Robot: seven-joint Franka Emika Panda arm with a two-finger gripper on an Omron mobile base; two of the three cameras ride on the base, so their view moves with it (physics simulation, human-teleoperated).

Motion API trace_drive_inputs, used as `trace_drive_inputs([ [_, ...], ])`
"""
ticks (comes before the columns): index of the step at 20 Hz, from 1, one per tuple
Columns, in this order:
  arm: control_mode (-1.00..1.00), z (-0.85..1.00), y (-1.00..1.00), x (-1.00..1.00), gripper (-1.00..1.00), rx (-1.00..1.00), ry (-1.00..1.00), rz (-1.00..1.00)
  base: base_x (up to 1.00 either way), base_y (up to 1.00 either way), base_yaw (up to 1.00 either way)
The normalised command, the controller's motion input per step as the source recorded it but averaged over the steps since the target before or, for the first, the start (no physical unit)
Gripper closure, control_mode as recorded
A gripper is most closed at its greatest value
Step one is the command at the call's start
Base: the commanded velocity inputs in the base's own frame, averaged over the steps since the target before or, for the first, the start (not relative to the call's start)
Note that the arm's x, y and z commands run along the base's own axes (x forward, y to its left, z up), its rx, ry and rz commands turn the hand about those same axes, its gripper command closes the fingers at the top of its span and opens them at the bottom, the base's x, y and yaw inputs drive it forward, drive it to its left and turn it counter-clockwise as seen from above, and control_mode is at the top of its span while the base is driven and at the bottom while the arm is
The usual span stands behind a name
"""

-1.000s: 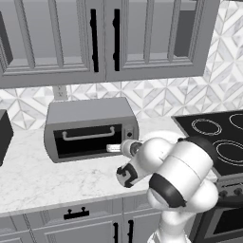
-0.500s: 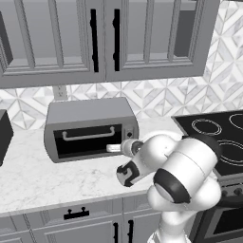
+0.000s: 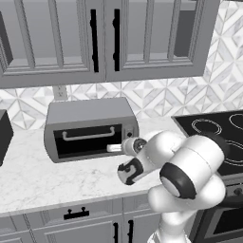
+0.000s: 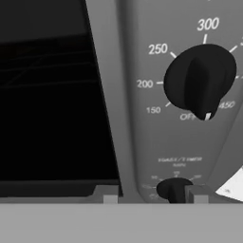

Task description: Pick up the kebab skewer and baguette bread, and place them inside the toaster oven. Close the toaster oven door and start by setting the timer.

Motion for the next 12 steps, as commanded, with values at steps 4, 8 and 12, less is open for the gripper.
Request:
trace_drive_inputs([
  [4, -1.0, -0.08, 0.0, 0.0, 1.0, 0.02, -0.03, 0.09, 0.0, 0.0, 0.0],
  [8, -1.0, -0.05, 0.0, 0.0, 1.0, 0.03, -0.02, 0.1, 0.0, 0.0, 0.0],
  [12, -1.0, 0.0, -0.03, -0.08, 1.0, 0.02, -0.05, 0.11, 0.0, 0.0, 0.0],
])
